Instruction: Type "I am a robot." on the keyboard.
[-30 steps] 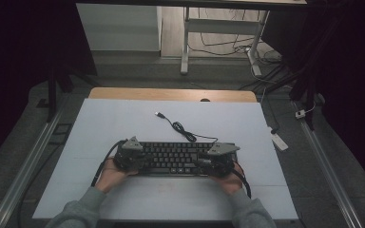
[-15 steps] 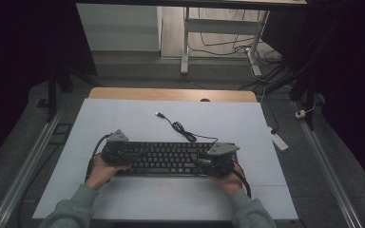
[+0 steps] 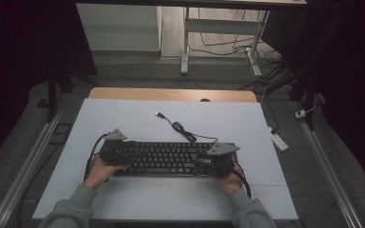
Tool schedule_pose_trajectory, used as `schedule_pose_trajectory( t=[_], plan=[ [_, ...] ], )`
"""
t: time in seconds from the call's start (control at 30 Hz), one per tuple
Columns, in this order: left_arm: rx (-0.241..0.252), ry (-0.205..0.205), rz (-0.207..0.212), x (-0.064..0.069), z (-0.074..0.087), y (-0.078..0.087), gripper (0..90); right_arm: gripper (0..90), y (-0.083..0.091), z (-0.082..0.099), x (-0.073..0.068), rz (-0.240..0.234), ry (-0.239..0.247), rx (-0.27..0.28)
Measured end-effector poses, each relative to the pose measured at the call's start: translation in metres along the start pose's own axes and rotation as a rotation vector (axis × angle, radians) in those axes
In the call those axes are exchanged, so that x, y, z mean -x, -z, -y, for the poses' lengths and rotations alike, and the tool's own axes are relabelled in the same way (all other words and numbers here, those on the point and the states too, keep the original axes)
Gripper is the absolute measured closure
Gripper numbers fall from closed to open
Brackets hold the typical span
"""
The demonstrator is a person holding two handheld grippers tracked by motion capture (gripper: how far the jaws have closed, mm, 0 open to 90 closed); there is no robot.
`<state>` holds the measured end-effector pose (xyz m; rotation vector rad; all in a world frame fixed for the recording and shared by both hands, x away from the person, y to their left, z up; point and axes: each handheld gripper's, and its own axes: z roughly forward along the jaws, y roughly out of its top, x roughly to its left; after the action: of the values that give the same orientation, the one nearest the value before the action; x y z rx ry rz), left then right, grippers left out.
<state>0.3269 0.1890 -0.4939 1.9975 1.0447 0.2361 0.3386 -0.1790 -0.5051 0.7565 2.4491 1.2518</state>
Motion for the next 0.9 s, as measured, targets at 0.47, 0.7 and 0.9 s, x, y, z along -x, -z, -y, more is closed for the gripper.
schedule_pose_trajectory(
  t=[0.47, 0.7, 0.9],
  plan=[
    [-0.007, -0.010, 0.004, 0.000, 0.000, -0.001, 31.1, 54.8, 0.000, -0.009, -0.001, -0.019, -0.026, 0.025],
    [-0.007, -0.004, 0.001, -0.001, 0.000, -0.001, 29.0, 49.6, -0.006, -0.018, -0.003, -0.052, -0.035, 0.018],
    [-0.008, -0.003, 0.001, 0.000, 0.000, -0.002, 28.0, 46.4, -0.011, -0.028, -0.008, -0.043, -0.020, 0.024]
  ],
)
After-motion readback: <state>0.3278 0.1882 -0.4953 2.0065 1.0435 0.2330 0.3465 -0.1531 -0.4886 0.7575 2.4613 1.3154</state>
